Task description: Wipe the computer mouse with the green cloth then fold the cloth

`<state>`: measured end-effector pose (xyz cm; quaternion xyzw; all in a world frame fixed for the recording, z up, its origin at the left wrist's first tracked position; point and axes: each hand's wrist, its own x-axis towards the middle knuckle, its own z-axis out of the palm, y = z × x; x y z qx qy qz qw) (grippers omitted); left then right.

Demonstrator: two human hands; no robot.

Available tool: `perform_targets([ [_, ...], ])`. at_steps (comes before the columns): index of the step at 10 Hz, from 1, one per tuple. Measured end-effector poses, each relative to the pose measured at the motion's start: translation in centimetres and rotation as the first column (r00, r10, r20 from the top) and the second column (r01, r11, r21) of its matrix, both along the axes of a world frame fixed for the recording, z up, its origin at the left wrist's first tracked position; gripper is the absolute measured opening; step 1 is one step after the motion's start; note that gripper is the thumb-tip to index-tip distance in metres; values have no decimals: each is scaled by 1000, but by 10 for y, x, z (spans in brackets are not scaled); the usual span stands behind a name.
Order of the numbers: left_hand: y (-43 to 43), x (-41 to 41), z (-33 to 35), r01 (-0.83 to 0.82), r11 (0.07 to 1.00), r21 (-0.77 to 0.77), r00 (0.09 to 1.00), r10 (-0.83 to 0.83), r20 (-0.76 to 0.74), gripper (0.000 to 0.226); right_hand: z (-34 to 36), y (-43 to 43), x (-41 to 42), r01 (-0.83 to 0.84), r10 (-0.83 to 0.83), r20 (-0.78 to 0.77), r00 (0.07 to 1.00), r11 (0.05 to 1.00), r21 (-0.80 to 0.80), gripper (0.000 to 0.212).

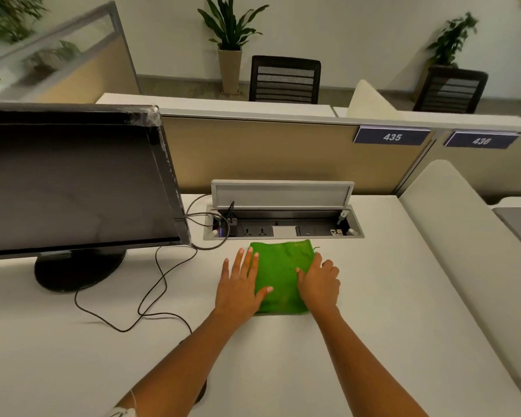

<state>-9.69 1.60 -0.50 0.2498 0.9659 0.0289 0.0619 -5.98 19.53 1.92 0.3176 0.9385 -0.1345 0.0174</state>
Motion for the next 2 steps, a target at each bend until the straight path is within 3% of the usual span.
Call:
perform_targets([
  [2, -2, 5, 63, -40, 998, 42, 982, 47, -183, 84, 53, -45, -1, -156, 162, -199, 966, 987, 47, 60],
])
